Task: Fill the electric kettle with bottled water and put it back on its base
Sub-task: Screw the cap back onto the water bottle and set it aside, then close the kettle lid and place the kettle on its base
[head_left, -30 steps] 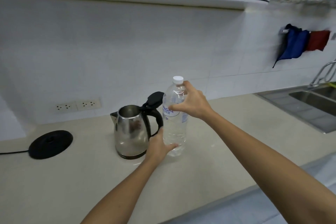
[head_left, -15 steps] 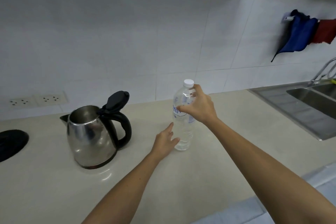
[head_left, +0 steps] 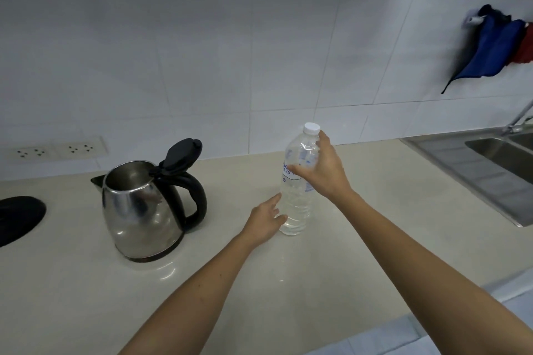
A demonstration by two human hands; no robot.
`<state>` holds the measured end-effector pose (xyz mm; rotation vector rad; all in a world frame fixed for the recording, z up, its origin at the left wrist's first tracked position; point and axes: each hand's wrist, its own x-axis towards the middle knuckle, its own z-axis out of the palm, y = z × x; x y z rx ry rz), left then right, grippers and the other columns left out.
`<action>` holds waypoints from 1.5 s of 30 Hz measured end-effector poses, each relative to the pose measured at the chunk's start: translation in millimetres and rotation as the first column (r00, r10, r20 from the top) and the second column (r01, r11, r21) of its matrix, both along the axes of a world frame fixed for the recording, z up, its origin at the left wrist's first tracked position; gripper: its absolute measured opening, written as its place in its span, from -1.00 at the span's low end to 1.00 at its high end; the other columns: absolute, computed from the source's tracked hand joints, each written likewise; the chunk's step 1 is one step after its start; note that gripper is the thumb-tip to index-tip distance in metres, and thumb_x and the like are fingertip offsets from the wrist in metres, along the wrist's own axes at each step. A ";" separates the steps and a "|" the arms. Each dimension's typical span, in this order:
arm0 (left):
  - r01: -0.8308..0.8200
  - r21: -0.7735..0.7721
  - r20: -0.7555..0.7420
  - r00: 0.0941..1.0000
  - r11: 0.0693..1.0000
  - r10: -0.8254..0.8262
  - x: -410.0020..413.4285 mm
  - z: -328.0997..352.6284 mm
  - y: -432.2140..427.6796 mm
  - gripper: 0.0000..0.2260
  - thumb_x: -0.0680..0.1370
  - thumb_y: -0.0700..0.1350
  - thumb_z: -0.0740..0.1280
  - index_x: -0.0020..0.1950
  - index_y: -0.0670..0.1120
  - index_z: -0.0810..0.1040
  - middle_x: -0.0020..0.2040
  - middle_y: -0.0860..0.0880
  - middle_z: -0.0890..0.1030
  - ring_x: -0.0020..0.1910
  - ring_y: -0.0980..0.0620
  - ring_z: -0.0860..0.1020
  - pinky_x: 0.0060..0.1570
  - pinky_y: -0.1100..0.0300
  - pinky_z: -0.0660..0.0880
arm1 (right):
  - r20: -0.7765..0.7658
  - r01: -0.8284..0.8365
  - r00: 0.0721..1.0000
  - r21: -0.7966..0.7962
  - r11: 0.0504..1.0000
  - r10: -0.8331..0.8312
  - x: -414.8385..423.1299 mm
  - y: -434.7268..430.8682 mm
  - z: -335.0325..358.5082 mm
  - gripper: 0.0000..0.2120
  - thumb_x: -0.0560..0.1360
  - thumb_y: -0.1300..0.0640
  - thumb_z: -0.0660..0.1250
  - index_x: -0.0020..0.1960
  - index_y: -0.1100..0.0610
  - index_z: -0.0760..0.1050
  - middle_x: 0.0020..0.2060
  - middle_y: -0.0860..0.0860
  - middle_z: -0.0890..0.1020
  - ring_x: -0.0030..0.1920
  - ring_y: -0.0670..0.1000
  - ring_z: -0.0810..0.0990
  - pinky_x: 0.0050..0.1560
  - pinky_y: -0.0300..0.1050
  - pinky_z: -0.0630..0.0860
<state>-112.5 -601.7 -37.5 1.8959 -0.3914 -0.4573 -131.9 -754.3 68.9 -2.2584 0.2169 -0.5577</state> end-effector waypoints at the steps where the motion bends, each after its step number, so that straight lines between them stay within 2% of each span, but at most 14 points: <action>1: -0.010 0.005 0.032 0.999 1.000 0.010 0.5 2.8 4.3 -0.45 0.57 -0.24 0.31 0.53 -0.10 0.25 0.49 -0.05 0.35 0.41 -0.06 0.42 0.31 0.22 0.37 | 0.082 0.044 0.996 -0.057 0.997 -0.039 -0.4 3.8 -4.8 -0.09 0.27 0.00 0.56 0.49 0.07 0.18 0.31 -0.03 0.44 0.31 0.01 0.40 0.25 -0.08 0.40; 5: -0.121 0.030 0.161 0.980 0.992 0.115 -2.3 12.2 37.8 -0.58 0.58 -0.23 0.30 0.45 -0.12 0.40 0.39 -0.06 0.48 0.38 0.00 0.46 0.28 0.29 0.35 | 0.372 0.372 0.904 -0.442 0.816 -0.211 -4.8 31.4 -15.5 -0.23 0.34 0.01 0.44 0.45 0.13 0.19 0.36 0.14 0.42 0.33 0.16 0.43 0.26 0.21 0.39; 10: -0.248 -0.014 0.301 0.923 0.969 0.241 -11.2 22.3 109.5 -0.70 0.58 -0.29 0.25 0.30 -0.13 0.53 0.24 -0.02 0.59 0.27 0.06 0.53 0.25 0.31 0.39 | 0.411 0.243 0.911 -0.473 0.847 -0.032 -6.3 95.5 -14.3 -0.48 0.40 0.15 0.37 0.33 0.22 0.38 0.30 0.18 0.46 0.33 0.19 0.41 0.36 0.17 0.35; 14: -0.418 -0.116 0.464 0.779 0.901 0.421 -26.8 29.2 160.8 -0.81 0.56 -0.28 0.29 0.12 -0.11 0.62 0.01 0.04 0.66 0.01 0.09 0.62 0.03 0.32 0.52 | 0.127 -0.050 0.989 -0.150 0.987 0.069 -4.4 139.6 -15.1 -0.58 0.57 0.11 0.26 0.40 0.17 0.36 0.37 0.05 0.44 0.41 0.05 0.36 0.40 -0.06 0.32; 17: -0.623 -0.166 0.594 0.556 0.765 0.582 -31.1 33.6 224.1 -0.83 0.51 -0.25 0.38 0.08 -0.11 0.60 0.00 0.05 0.60 0.02 0.04 0.56 -0.01 0.28 0.46 | -0.044 -0.131 0.989 0.200 0.971 0.142 -1.9 187.7 -6.7 -0.48 0.62 -0.06 0.17 0.51 0.14 0.24 0.47 0.00 0.34 0.48 0.00 0.28 0.47 -0.10 0.21; 19: -0.710 -0.148 0.602 0.488 0.689 0.632 -24.8 30.7 262.9 -0.73 0.48 -0.20 0.41 0.18 -0.13 0.55 0.11 -0.02 0.56 0.11 -0.03 0.52 0.10 0.14 0.48 | -0.083 -0.131 0.982 0.351 0.927 0.170 1.9 213.1 -5.6 -0.43 0.60 -0.16 0.14 0.53 0.08 0.22 0.47 -0.03 0.35 0.48 0.00 0.30 0.46 -0.07 0.24; 21: -0.722 -0.066 0.458 0.591 0.689 0.664 -17.2 27.7 289.3 -0.54 0.51 -0.05 0.41 0.37 -0.14 0.42 0.31 -0.07 0.46 0.28 -0.06 0.46 0.25 0.07 0.43 | -0.080 -0.148 0.976 0.431 0.890 0.201 5.5 231.7 -8.5 -0.50 0.60 -0.16 0.13 0.48 0.00 0.30 0.35 -0.07 0.49 0.38 -0.01 0.42 0.33 -0.12 0.33; 24: -0.578 0.104 0.227 0.806 0.809 0.547 -5.1 24.7 310.2 -0.26 0.52 0.08 0.38 0.57 -0.13 0.11 0.56 -0.07 0.18 0.52 -0.05 0.21 0.46 0.05 0.21 | -0.050 -0.118 0.986 0.488 0.865 0.162 9.2 254.2 -11.6 -0.60 0.62 -0.08 0.14 0.42 -0.03 0.37 0.18 -0.08 0.57 0.26 0.02 0.50 0.24 -0.13 0.37; 26: -0.470 0.142 0.186 0.877 0.871 0.443 2.6 26.3 313.0 -0.22 0.54 0.11 0.35 0.59 -0.12 0.01 0.59 -0.06 0.09 0.55 -0.06 0.13 0.49 0.07 0.13 | -0.023 -0.069 0.995 0.518 0.853 0.095 11.7 264.2 -10.5 -0.62 0.62 -0.02 0.14 0.42 -0.05 0.38 0.17 -0.06 0.58 0.24 0.03 0.51 0.23 -0.13 0.37; 28: -0.409 0.136 0.158 0.908 0.902 0.388 9.7 30.3 309.9 -0.27 0.56 0.07 0.33 0.59 -0.14 0.04 0.56 -0.06 0.17 0.52 -0.10 0.22 0.43 0.07 0.21 | 0.001 -0.058 0.998 0.519 0.853 0.068 12.7 268.8 -9.7 -0.62 0.62 0.01 0.14 0.43 -0.08 0.38 0.13 -0.06 0.60 0.22 0.03 0.53 0.20 -0.16 0.37; 32: -0.367 0.074 0.120 0.927 0.927 0.357 20.7 28.2 307.0 -0.46 0.52 0.00 0.38 0.43 -0.08 0.27 0.34 -0.05 0.44 0.31 -0.06 0.46 0.18 0.17 0.39 | 0.026 -0.141 0.990 0.306 0.942 0.140 19.8 276.9 4.4 -0.55 0.61 0.06 0.19 0.49 -0.09 0.29 0.19 -0.07 0.60 0.21 -0.03 0.54 0.24 -0.21 0.40; 35: -0.354 0.062 0.115 0.931 0.933 0.346 22.2 22.7 306.6 -0.43 0.50 0.01 0.41 0.41 -0.06 0.24 0.35 -0.02 0.47 0.29 -0.04 0.47 0.19 0.15 0.42 | 0.023 -0.242 0.969 -0.109 0.964 0.246 29.6 288.0 21.9 -0.55 0.59 0.10 0.25 0.47 -0.01 0.34 0.28 -0.07 0.56 0.24 -0.01 0.53 0.22 -0.14 0.44; 39: -0.342 0.065 0.121 0.935 0.938 0.332 24.7 22.7 306.5 -0.37 0.49 0.03 0.42 0.45 -0.04 0.18 0.37 -0.01 0.46 0.31 -0.04 0.47 0.27 0.08 0.43 | -0.219 -0.359 0.933 -0.526 0.771 0.285 43.9 306.0 27.3 -0.50 0.59 0.01 0.25 0.51 -0.05 0.26 0.47 -0.07 0.34 0.41 0.05 0.37 0.29 -0.02 0.43; 45: -0.353 0.132 0.124 0.933 0.926 0.338 29.4 18.7 306.8 -0.25 0.48 0.08 0.41 0.53 -0.05 0.08 0.39 -0.02 0.46 0.32 -0.04 0.47 0.19 0.17 0.42 | -0.413 -0.510 0.859 -0.639 0.576 0.302 58.6 308.8 22.8 -0.50 0.60 -0.09 0.19 0.51 -0.05 0.25 0.49 -0.08 0.31 0.44 0.05 0.32 0.38 0.04 0.35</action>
